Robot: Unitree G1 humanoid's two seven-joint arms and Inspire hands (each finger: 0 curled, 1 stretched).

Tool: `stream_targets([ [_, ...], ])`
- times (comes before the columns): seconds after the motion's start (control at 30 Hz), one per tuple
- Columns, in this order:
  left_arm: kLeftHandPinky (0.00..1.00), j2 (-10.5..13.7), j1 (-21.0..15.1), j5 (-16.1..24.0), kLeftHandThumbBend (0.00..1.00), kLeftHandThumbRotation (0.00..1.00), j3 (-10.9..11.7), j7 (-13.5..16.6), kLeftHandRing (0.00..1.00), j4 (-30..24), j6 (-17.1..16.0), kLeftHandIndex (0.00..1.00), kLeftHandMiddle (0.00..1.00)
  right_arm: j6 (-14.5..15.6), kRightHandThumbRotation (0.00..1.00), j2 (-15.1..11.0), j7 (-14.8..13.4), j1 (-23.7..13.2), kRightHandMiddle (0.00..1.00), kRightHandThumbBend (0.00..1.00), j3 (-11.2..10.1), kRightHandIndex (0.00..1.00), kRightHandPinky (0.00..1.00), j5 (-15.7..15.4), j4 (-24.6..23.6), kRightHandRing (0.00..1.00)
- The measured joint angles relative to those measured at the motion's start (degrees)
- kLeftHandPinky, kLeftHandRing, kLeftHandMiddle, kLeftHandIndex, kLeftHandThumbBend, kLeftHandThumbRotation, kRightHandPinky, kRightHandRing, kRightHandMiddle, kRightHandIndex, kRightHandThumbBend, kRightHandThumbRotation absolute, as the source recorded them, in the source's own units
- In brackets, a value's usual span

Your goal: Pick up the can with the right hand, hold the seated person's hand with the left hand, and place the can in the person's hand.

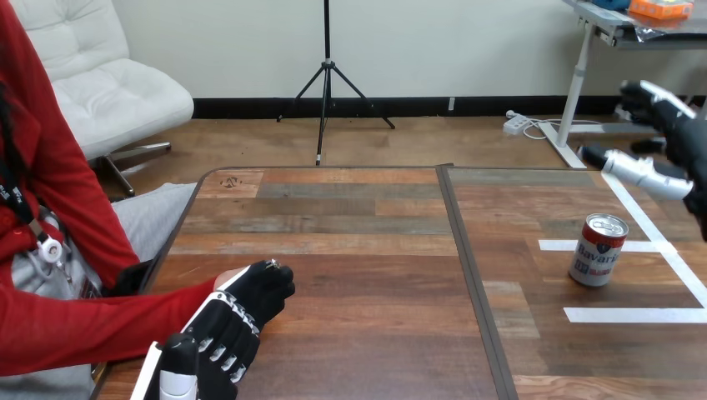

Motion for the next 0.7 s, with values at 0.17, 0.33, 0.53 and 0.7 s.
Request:
stream_targets([
  [0.17, 0.91, 0.0, 0.0, 0.0, 0.79, 1.0, -0.1, 0.0, 0.86, 0.0, 0.0, 0.79, 0.83, 1.3, 0.42, -0.4, -0.1, 0.0, 0.92, 1.0, 0.8, 0.9, 0.82, -0.8, 0.8, 0.91],
  [0.33, 0.91, 0.0, 0.0, 0.0, 0.79, 1.0, -0.1, 0.1, 0.86, 0.0, 0.0, 0.79, 0.83, 1.8, 0.43, -0.6, -0.4, 0.0, 0.92, 1.0, 1.3, 0.91, 0.83, -1.7, 1.9, 0.92],
  [0.53, 0.91, 0.0, 0.0, -0.1, 0.79, 1.0, -0.1, 0.1, 0.85, 0.0, 0.0, 0.79, 0.82, 2.1, 0.42, -0.8, -0.8, 0.0, 0.93, 1.0, 2.0, 0.92, 0.86, -2.2, 3.2, 0.93],
  [0.7, 0.9, 0.0, 0.0, -0.1, 0.79, 1.0, -0.1, 0.1, 0.84, 0.0, 0.0, 0.79, 0.82, 3.1, 0.4, -0.8, -0.8, 0.0, 0.96, 1.0, 2.6, 0.92, 0.89, -2.2, 3.9, 0.96],
])
